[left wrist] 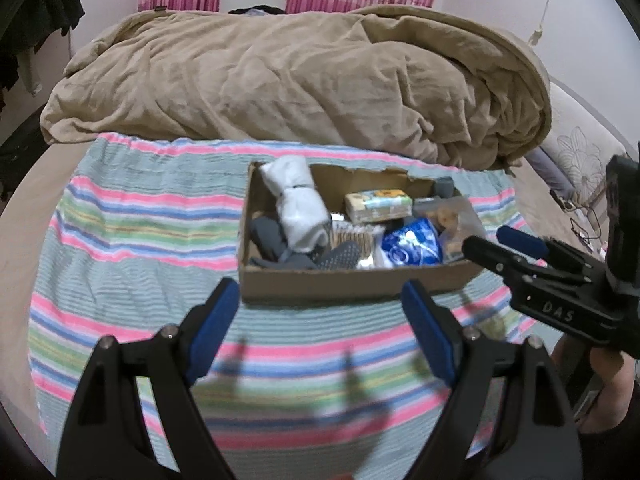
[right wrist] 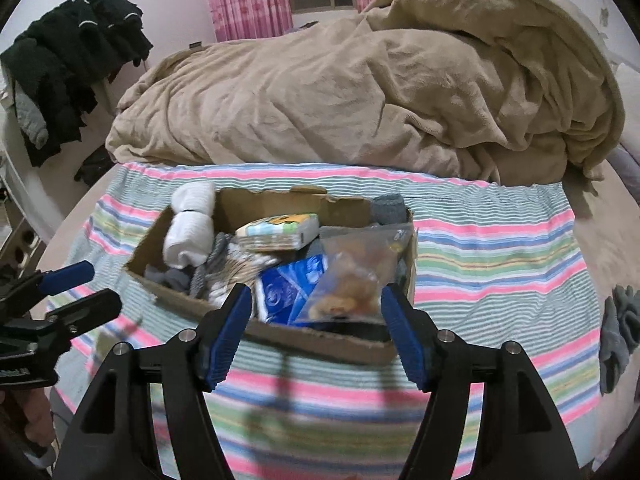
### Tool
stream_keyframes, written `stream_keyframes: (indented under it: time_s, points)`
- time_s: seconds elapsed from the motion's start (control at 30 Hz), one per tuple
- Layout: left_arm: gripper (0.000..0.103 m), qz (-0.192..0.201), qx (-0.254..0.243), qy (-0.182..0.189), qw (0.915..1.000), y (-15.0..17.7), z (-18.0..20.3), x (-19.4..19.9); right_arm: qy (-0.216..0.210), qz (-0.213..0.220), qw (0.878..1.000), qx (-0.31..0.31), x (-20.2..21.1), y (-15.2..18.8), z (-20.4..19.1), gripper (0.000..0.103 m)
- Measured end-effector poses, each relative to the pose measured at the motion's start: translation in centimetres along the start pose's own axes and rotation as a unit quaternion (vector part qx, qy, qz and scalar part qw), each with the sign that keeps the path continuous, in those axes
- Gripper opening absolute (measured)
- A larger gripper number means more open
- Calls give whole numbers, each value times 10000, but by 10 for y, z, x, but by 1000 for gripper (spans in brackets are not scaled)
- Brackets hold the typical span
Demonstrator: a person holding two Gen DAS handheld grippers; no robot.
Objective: Organize objects
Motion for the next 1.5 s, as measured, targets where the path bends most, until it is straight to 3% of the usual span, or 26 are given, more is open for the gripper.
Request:
stream_keyframes:
  time_s: [0.4,0.53,0.63,0.83,1.5]
  points:
    - [84,43,-34,-271,9996,35,4,26,-106,51,9999,60,37,28,-15,71]
    - [85,-60,105,-342,9993,49,-2,23,-158,24,9998,79,47,42,-20,77]
    - [92,-122,180,-421,9989,58,-8,22,-197,9,9998,77,51,51,-23,77]
    - [93,-123,253,-522,9982,72,-11,26,-242,-49,9997,19,53,64,-23,77]
    - [93,-67,115,-631,9979,66,0,28,-244,-96,9996,-96,47,71,-11,77]
Point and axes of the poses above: each gripper's, at about its wrist camera, not at the fingertips, and x roughly against the way its jaws point, z to its right, y to its underside, the point moved 5 cm from there along -x, roughly the way its jaws point, and after that the axes turned 10 degrees about -z, right-handed, at the moved point
